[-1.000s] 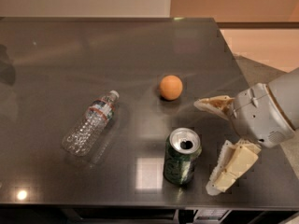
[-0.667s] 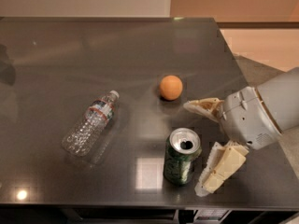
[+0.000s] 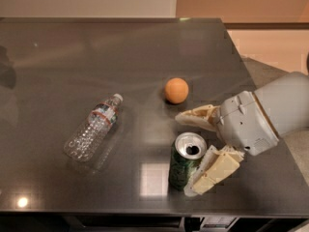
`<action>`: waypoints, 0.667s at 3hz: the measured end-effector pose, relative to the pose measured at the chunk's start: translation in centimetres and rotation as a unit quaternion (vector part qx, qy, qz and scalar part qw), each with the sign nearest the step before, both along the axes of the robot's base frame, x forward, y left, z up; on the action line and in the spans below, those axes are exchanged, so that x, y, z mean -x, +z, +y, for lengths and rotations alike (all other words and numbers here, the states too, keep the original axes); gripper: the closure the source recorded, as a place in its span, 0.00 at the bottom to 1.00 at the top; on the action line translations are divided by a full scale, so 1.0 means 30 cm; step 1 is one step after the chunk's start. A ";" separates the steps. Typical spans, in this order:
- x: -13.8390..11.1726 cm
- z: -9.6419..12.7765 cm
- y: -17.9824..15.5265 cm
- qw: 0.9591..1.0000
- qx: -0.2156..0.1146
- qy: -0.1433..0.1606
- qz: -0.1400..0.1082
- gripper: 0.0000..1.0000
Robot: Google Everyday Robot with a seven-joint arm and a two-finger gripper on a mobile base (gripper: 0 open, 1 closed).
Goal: Pick green can
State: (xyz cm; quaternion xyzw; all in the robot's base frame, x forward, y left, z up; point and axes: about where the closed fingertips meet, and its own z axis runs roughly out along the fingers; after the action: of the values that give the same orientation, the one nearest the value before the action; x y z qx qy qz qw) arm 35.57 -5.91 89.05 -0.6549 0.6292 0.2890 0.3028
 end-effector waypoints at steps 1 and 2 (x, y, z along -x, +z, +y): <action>0.001 0.008 0.017 1.000 -0.006 0.007 0.001 0.40; -0.001 0.009 0.039 1.000 -0.004 0.011 -0.002 0.64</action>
Offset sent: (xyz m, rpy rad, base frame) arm 0.0032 -0.0007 0.0178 0.0089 -0.0036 0.0267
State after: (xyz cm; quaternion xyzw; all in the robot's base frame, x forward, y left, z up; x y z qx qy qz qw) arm 35.59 -5.66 90.24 -0.6610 0.6203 0.2936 0.3034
